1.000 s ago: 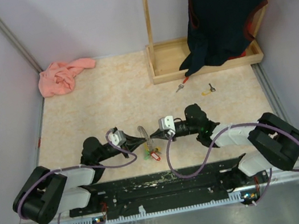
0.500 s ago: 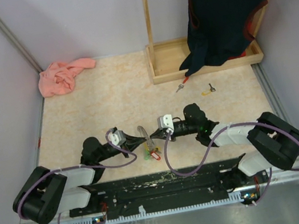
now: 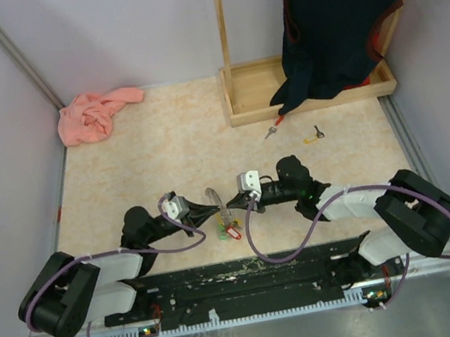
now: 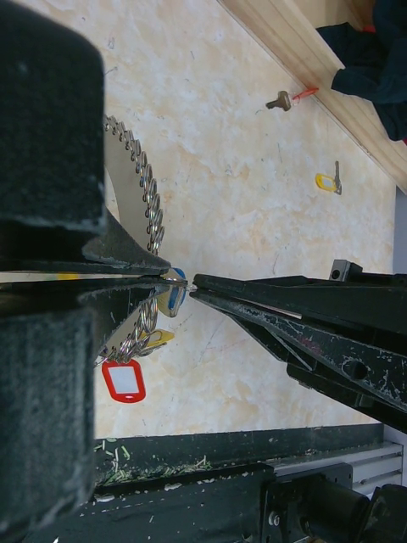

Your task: Put the keys on the keyring

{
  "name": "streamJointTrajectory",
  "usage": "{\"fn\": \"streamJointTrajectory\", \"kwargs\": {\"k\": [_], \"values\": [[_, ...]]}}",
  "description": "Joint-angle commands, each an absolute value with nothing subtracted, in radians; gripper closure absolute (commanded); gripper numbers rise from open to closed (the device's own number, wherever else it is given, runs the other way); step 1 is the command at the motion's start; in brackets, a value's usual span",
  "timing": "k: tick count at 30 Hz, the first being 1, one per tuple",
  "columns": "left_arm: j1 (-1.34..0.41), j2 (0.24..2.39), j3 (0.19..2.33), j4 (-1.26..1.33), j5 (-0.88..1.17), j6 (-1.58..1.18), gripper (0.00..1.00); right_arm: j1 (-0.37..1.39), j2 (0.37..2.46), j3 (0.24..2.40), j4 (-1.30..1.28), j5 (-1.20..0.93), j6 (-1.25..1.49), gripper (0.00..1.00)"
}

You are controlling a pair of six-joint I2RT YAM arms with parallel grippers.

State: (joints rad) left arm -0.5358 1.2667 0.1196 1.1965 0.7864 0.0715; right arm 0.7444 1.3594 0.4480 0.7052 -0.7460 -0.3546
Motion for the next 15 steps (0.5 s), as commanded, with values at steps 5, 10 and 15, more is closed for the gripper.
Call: {"fn": "streamJointTrajectory", "kwargs": {"k": [5,10,15], "values": [[-0.531,1.260,0.140,1.229,0.821,0.081,0.99,0.753,1.339,0.479,0.790,-0.762,-0.315,1.00],[-0.531,1.267,0.141,1.232,0.826,0.080,0.99,0.754,1.344,0.481,0.792,-0.762,-0.308,1.00],[-0.532,1.270,0.144,1.233,0.830,0.081,0.99,0.753,1.351,0.485,0.798,-0.772,-0.297,1.00]]}}
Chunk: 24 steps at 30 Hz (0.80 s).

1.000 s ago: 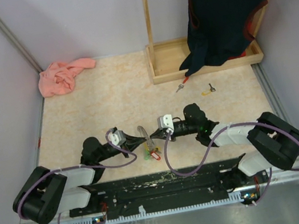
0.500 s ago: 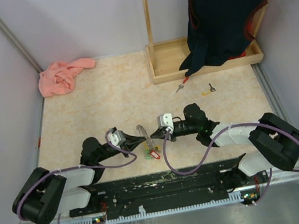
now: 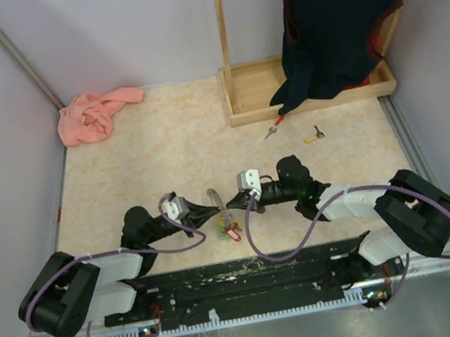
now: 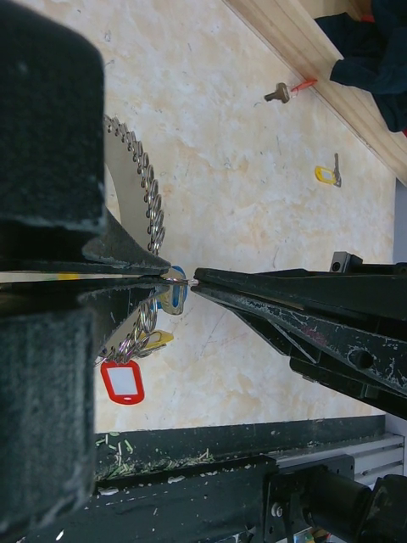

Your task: Put the keys on the keyring

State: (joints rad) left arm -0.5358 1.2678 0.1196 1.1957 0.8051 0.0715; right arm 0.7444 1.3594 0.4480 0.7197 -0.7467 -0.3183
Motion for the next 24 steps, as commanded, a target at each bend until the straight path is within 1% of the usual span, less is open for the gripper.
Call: {"fn": "streamJointTrajectory", "kwargs": {"k": [1,8,16,24], "values": [[-0.531,1.270,0.144,1.233,0.829,0.081,0.99,0.753,1.351,0.486,0.798,-0.775,-0.294,1.00],[-0.531,1.273,0.143,1.233,0.817,0.085,0.99,0.753,1.350,0.495,0.774,-0.793,-0.291,1.00],[-0.532,1.258,0.140,1.217,0.815,0.105,0.99,0.753,1.326,0.500,0.698,-0.756,-0.307,1.00],[-0.531,1.256,0.145,1.201,0.823,0.115,0.99,0.753,1.320,0.500,0.704,-0.755,-0.301,1.00]]}}
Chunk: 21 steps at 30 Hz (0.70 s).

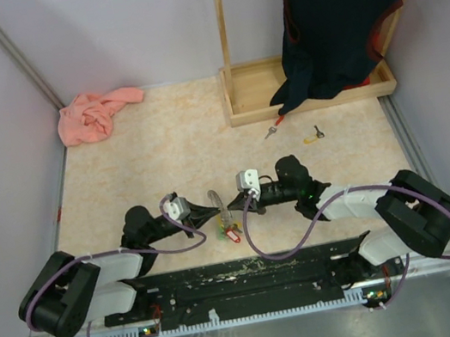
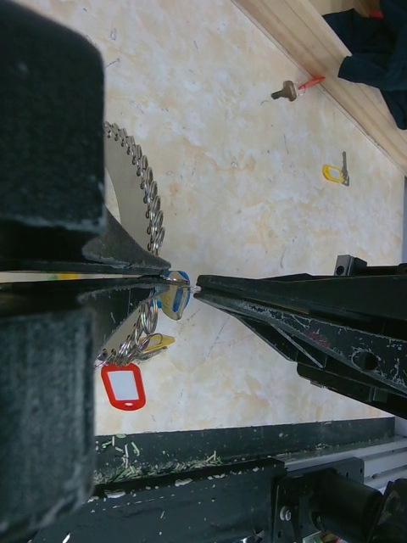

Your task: Put the keys on the keyring

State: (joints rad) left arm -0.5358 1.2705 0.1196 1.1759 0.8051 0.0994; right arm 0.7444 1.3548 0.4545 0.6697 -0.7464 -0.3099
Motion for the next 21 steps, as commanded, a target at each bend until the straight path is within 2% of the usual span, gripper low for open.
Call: {"fn": "streamJointTrajectory", "kwargs": {"k": [1,21], "values": [[-0.531,1.256,0.146,1.201,0.824,0.114,0.99,0.753,1.320,0.502,0.707,-0.757,-0.299,1.00],[-0.531,1.269,0.157,1.200,0.846,0.111,0.99,0.753,1.345,0.518,0.735,-0.780,-0.265,1.00]]}}
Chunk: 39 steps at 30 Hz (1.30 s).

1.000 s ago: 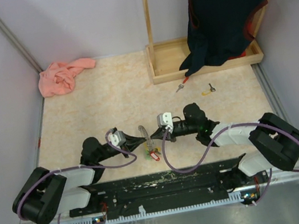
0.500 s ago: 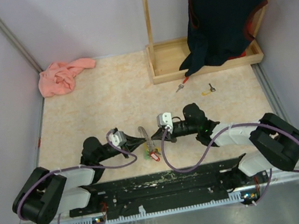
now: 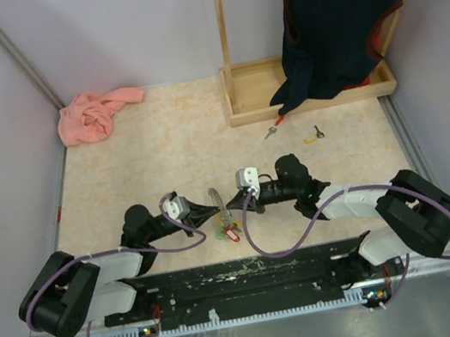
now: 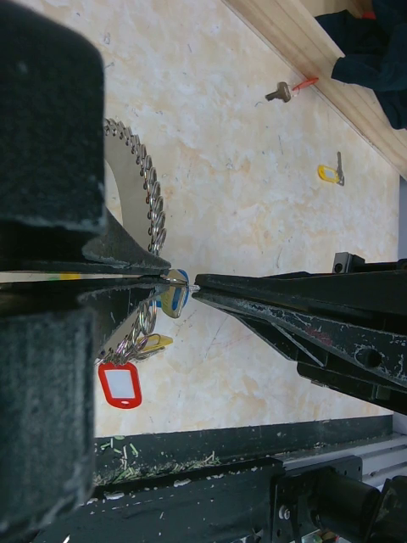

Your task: Put the keys on the keyring

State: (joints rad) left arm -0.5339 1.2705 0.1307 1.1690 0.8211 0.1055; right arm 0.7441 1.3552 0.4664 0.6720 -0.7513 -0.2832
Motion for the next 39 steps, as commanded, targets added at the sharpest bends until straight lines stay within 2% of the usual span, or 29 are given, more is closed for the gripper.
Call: {"fn": "streamJointTrajectory", "kwargs": {"k": [1,13,30,34,39], "values": [[-0.531,1.270,0.157,1.200,0.847,0.111,0.99,0.753,1.345,0.518,0.736,-0.784,-0.264,1.00],[-0.532,1.280,0.158,1.223,0.859,0.095,0.99,0.754,1.354,0.512,0.796,-0.774,-0.210,1.00],[-0.531,1.333,0.115,1.440,0.825,-0.003,0.99,0.755,1.417,0.474,0.932,-0.791,-0.136,1.00],[-0.531,1.309,0.113,1.371,0.786,0.034,0.99,0.747,1.368,0.464,0.890,-0.728,-0.129,1.00],[-0.531,1.241,0.103,1.258,0.684,0.084,0.99,0.739,1.241,0.471,0.650,-0.570,-0.126,1.00]]}}
